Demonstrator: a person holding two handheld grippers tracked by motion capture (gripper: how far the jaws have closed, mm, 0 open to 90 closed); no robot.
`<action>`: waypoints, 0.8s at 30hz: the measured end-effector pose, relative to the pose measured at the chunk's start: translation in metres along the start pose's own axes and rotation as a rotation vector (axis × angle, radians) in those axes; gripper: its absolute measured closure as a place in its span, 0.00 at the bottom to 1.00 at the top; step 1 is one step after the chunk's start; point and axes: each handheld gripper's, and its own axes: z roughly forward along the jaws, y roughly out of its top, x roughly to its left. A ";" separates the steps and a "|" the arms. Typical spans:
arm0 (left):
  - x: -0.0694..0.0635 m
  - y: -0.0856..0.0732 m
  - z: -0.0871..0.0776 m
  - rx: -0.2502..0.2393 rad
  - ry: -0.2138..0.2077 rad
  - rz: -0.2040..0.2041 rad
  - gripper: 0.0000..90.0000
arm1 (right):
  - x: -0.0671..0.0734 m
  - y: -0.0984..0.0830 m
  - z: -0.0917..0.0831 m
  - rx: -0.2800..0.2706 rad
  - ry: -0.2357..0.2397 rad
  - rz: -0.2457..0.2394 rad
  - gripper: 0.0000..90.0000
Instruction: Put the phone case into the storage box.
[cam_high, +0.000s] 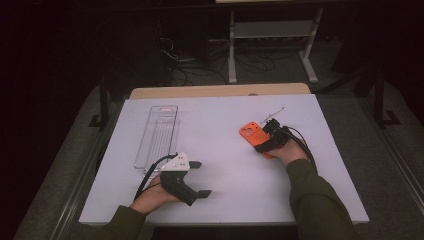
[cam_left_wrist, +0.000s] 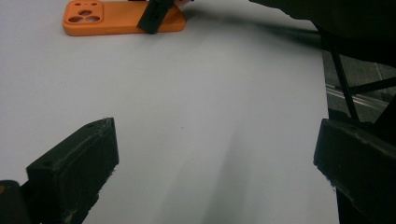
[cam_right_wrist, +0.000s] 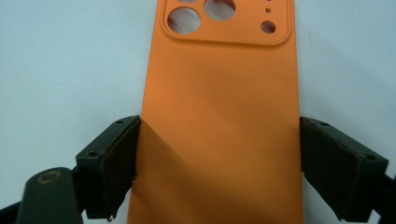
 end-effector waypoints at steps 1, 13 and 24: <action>0.000 0.000 0.000 0.000 0.000 0.000 0.00 | -0.001 0.000 0.000 0.002 0.006 -0.001 0.17; 0.000 0.000 0.000 0.000 0.002 0.004 0.00 | 0.001 -0.005 -0.008 0.007 0.033 -0.014 0.17; 0.000 0.000 0.000 -0.003 0.004 0.001 0.00 | 0.004 -0.011 -0.022 0.000 0.043 -0.021 0.17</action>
